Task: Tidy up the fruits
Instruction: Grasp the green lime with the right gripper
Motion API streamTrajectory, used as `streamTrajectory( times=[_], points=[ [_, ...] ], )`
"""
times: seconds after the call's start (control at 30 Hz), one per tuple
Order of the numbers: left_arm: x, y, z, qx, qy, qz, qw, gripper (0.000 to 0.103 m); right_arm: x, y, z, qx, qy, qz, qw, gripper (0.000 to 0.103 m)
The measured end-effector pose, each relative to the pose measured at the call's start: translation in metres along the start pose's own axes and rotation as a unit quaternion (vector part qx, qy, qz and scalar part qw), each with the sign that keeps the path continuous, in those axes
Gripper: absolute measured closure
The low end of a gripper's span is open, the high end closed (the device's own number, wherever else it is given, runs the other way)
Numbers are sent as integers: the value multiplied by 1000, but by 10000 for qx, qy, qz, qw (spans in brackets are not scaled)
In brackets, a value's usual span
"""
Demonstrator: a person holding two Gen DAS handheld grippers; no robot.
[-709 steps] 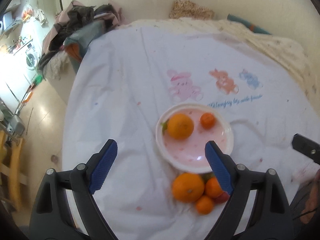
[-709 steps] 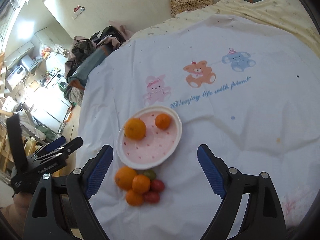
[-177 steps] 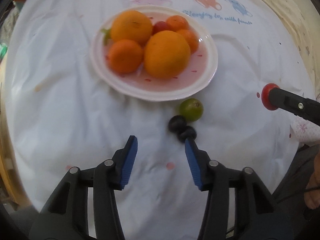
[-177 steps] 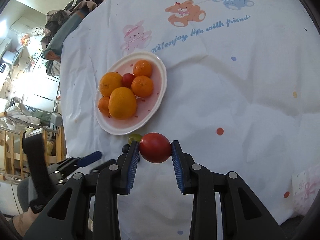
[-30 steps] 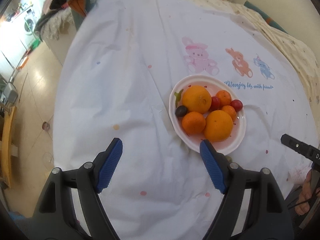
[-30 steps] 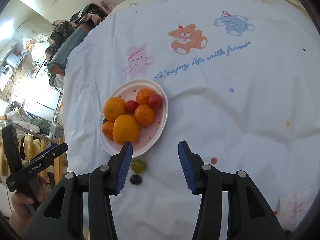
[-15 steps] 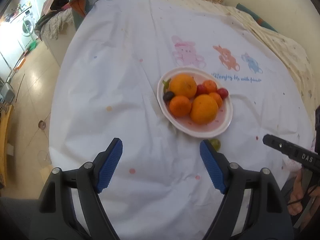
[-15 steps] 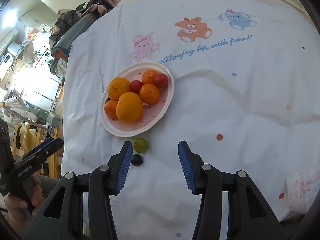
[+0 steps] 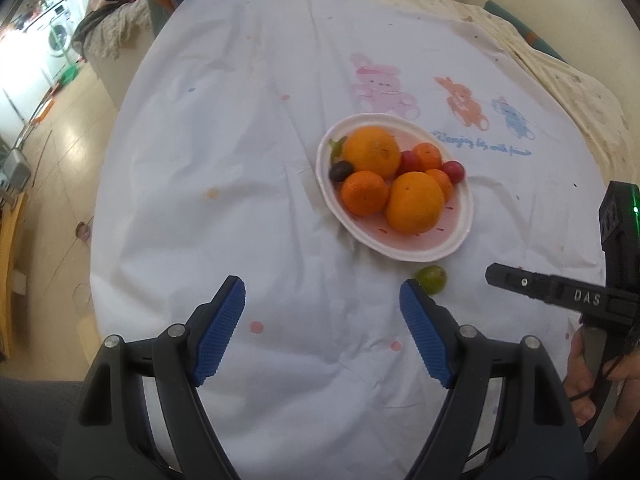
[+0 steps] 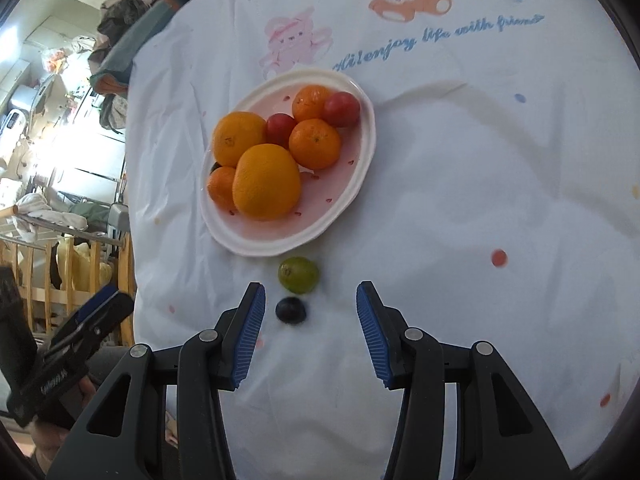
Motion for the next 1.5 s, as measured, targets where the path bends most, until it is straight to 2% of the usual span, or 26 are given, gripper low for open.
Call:
streamTrajectory(
  times=[0.17,0.33,0.43,0.53,0.77,0.83,0.9,0.93,1.07,1.23,1.4,1.5],
  points=[
    [-9,-1,-9,-146,72,192,9997,26,10,12,-18,-188,236,-455,9985,52],
    [-8,0,-15,-288,2,255,9993,26,1,7,-44,-546,269,-370,9975,52],
    [-4,-1,-19,-379,-57,240,9990,26,-12,4,-58,-669,183,-106,9975,53],
    [-2,-3,-23,-469,-97,243,9986,26,-15,1,-71,-753,-114,99,9970,54],
    [-2,-5,-26,-521,-70,246,9983,26,-21,-2,-75,-751,-360,387,9958,55],
    [-1,-7,-28,-559,-60,226,9982,26,-24,-2,-77,-744,-474,482,9949,60],
    [-1,-7,-29,-565,-52,218,9982,26,-23,-4,-79,-721,-665,639,9931,70],
    [-2,-7,-28,-560,-43,216,9982,26,-23,-4,-80,-702,-743,693,9923,71],
    [-5,-6,-29,-554,-37,270,9981,26,-25,-4,-78,-674,-740,753,9921,72],
    [-5,-5,-27,-513,-9,239,9984,26,-18,-3,-66,-691,-545,513,9948,72],
    [2,-9,-30,-572,18,31,9984,26,-13,3,-27,-473,-249,293,9981,72],
    [22,-18,-42,-833,-78,-378,9958,26,-8,9,6,-228,-30,150,9996,72]
  ],
)
Point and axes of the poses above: each gripper's, at about its wrist camera, not at the fingertips, and z roughly against the way its jaws point, x to its right, y to its top, the point moved 8 cm from there along -z, roughly the way its jaws point, and after that the axes turned 5 degrees about -z, right-handed, at the moved point
